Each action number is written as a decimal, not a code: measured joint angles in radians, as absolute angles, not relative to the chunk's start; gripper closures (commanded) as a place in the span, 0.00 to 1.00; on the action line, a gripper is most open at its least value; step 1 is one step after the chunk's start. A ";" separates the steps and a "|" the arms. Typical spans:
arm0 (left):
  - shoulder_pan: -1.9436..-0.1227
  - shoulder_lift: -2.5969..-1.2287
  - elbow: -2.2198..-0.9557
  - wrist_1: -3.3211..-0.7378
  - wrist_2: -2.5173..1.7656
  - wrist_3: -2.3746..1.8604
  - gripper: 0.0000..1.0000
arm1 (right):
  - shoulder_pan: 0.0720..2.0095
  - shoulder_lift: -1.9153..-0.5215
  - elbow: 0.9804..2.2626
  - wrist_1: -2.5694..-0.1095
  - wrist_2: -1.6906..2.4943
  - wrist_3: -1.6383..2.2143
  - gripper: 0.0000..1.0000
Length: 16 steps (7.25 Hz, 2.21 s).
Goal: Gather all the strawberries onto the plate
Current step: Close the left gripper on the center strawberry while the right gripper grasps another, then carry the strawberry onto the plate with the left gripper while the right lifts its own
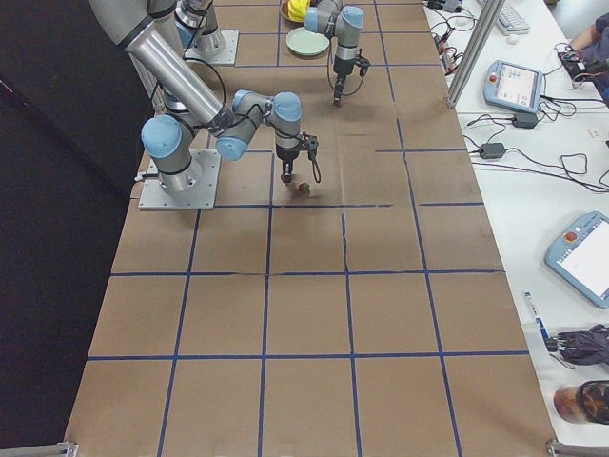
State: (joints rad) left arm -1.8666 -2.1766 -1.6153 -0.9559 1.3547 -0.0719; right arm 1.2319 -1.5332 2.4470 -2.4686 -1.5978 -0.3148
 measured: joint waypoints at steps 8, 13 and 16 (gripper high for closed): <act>-1.766 -1.958 -1.697 -1.089 1.614 0.157 1.00 | 1.249 -1.546 2.268 -2.321 -1.589 -0.308 0.96; -1.360 -1.739 -2.148 -0.932 1.711 0.561 0.46 | 1.498 -1.356 1.824 -2.025 -1.565 -0.062 0.96; -1.283 -1.762 -2.190 -0.861 1.712 0.611 0.01 | 1.809 -1.134 1.613 -2.042 -1.556 0.281 0.96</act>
State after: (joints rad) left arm -1.2834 -1.7615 -2.1896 -0.8614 1.7120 0.6108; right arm 1.8091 -1.1342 1.6133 -2.0424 -1.5559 0.2806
